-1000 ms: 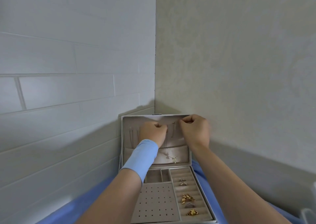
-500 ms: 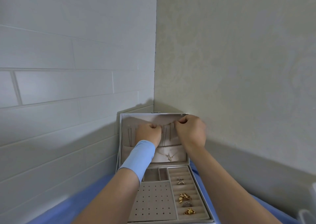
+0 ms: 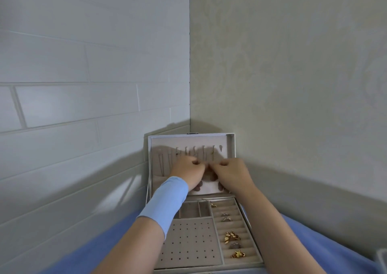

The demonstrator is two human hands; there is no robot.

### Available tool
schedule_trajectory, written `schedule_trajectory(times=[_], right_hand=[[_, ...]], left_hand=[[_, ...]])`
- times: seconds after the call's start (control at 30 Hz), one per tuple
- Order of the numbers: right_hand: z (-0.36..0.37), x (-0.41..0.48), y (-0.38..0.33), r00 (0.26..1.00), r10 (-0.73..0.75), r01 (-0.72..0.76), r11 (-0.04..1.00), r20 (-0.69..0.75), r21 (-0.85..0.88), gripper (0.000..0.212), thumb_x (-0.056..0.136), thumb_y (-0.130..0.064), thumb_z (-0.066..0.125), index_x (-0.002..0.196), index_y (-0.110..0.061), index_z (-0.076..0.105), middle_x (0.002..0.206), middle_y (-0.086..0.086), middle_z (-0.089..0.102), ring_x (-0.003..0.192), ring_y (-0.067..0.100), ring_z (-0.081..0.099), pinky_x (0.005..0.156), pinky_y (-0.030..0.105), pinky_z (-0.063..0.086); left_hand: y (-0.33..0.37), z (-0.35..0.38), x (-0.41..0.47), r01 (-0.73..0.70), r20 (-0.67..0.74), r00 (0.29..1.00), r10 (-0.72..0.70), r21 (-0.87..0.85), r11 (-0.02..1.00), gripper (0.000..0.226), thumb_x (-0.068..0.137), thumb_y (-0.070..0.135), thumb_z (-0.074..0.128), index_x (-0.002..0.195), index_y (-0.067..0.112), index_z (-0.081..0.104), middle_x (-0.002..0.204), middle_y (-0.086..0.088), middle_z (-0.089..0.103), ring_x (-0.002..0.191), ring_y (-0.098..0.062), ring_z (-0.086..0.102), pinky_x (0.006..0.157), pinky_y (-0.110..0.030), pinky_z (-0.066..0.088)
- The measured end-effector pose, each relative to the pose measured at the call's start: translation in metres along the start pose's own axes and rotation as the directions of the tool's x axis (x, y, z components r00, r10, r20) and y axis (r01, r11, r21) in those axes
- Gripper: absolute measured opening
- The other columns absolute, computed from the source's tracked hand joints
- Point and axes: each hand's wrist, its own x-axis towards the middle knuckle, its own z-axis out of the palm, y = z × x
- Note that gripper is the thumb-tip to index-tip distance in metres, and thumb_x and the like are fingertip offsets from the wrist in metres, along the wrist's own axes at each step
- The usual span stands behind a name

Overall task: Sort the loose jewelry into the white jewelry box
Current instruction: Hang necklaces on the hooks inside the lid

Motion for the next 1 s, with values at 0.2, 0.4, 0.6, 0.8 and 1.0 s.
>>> schedule_trajectory(times=[0.2,0.4,0.6,0.8,1.0], right_hand=[[-0.005,-0.014,-0.006,0.976,0.03,-0.084,0.966,0.218,0.244,0.036,0.101,-0.034,0.055,0.088,-0.005,0.073,0.07,0.005,0.064,0.059,0.017,0.057,0.053,0.026,0.044],[-0.025,-0.01,-0.013,0.986,-0.109,0.106,0.994,0.125,0.028,0.028,0.099,-0.025,0.06,0.076,-0.017,0.075,0.074,-0.004,0.07,0.07,0.007,0.059,0.074,0.026,0.048],[-0.032,-0.01,-0.011,0.959,-0.268,0.278,0.951,0.091,-0.133,0.022,0.093,-0.03,0.067,0.075,-0.024,0.077,0.068,-0.012,0.072,0.069,0.0,0.063,0.063,0.019,0.045],[-0.042,-0.008,-0.006,0.956,-0.187,0.206,0.976,0.224,-0.064,0.017,0.09,-0.018,0.063,0.086,-0.017,0.079,0.059,-0.009,0.061,0.056,0.007,0.05,0.053,0.018,0.04],[-0.035,-0.011,0.002,0.877,-0.094,0.168,0.979,0.472,-0.118,0.013,0.086,-0.018,0.073,0.097,-0.012,0.077,0.072,-0.002,0.072,0.05,0.01,0.053,0.051,0.019,0.045]], left_hand=[[-0.01,-0.009,-0.015,-0.08,0.282,0.957,0.065,0.04,0.996,0.031,0.099,0.03,0.052,0.093,0.007,0.072,0.085,-0.005,0.076,0.08,-0.021,0.072,0.084,-0.034,0.059],[-0.014,-0.013,-0.016,-0.113,0.187,0.978,0.09,0.118,0.987,0.018,0.097,0.028,0.056,0.108,0.024,0.069,0.101,0.005,0.072,0.089,-0.011,0.07,0.077,-0.029,0.06],[0.004,0.005,-0.028,-0.074,0.292,0.952,0.09,-0.063,0.995,0.019,0.094,0.032,0.059,0.106,0.022,0.071,0.096,0.011,0.075,0.071,-0.01,0.063,0.061,-0.02,0.047],[0.008,-0.002,-0.018,-0.09,0.198,0.977,0.081,0.04,0.995,0.019,0.095,0.03,0.06,0.096,0.014,0.071,0.082,0.01,0.076,0.061,-0.008,0.059,0.058,-0.022,0.044],[0.015,-0.006,-0.008,-0.271,0.147,0.959,0.244,0.208,0.94,0.014,0.09,0.029,0.066,0.084,0.026,0.078,0.077,0.01,0.073,0.072,-0.006,0.066,0.077,-0.023,0.052]])
